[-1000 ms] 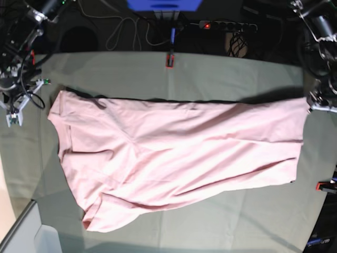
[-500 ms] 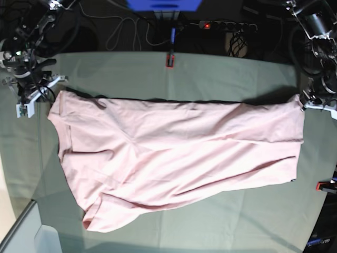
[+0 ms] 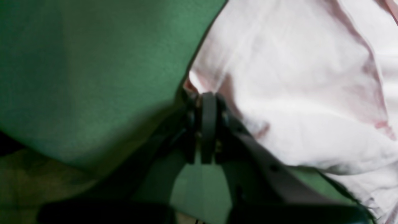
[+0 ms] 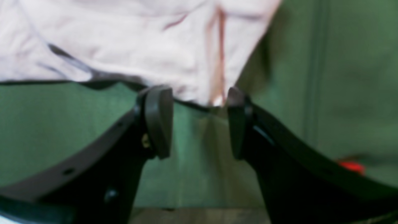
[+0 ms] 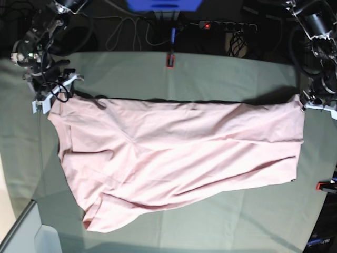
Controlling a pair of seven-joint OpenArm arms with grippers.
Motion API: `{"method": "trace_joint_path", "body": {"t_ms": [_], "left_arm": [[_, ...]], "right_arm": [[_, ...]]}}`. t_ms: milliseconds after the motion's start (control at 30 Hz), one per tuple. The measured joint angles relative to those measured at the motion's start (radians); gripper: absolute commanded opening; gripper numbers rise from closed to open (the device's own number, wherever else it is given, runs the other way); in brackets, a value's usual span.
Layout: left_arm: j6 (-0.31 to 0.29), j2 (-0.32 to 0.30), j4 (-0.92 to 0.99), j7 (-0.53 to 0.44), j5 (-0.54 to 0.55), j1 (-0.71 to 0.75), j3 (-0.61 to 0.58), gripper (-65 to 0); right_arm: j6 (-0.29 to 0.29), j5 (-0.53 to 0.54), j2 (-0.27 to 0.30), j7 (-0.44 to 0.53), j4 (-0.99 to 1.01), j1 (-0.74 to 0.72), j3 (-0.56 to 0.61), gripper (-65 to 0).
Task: Layout the t-shirt on the table in an organized manner, then fold the t-shirt properly
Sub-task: 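Lay the shirt down and pull its edge apart with both grippers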
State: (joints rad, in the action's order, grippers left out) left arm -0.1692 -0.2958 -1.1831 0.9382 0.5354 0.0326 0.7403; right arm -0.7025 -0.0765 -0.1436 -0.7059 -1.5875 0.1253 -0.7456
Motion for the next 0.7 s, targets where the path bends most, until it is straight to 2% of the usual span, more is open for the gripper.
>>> {"method": "trace_joint_path", "body": {"t_ms": [167, 433, 500, 567, 700], "left_arm": [[0.0, 0.0, 0.0, 0.0, 0.0, -0.007, 0.0, -64.9], [0.0, 0.0, 0.002, 0.0, 0.0, -0.019, 0.0, -64.9], [0.0, 0.0, 0.003, 0.0, 0.0, -0.019, 0.0, -64.9], [0.0, 0.0, 0.003, 0.0, 0.0, -0.019, 0.0, -64.9], [0.0, 0.0, 0.003, 0.0, 0.0, -0.019, 0.0, -64.9]], "right_arm": [[0.0, 0.005, 0.0, 0.003, 0.042, -0.044, 0.001, -35.9], [0.001, 0.008, 0.058, 0.017, 0.168, -0.076, 0.0, -36.5], [0.001, 0.006, 0.061, 0.019, 0.172, -0.074, -0.001, -39.8], [0.001, 0.006, 0.061, 0.019, 0.173, -0.072, 0.001, -46.0], [0.001, 0.014, 0.061, 0.031, 0.175, -0.056, 0.0, -64.5]]}}
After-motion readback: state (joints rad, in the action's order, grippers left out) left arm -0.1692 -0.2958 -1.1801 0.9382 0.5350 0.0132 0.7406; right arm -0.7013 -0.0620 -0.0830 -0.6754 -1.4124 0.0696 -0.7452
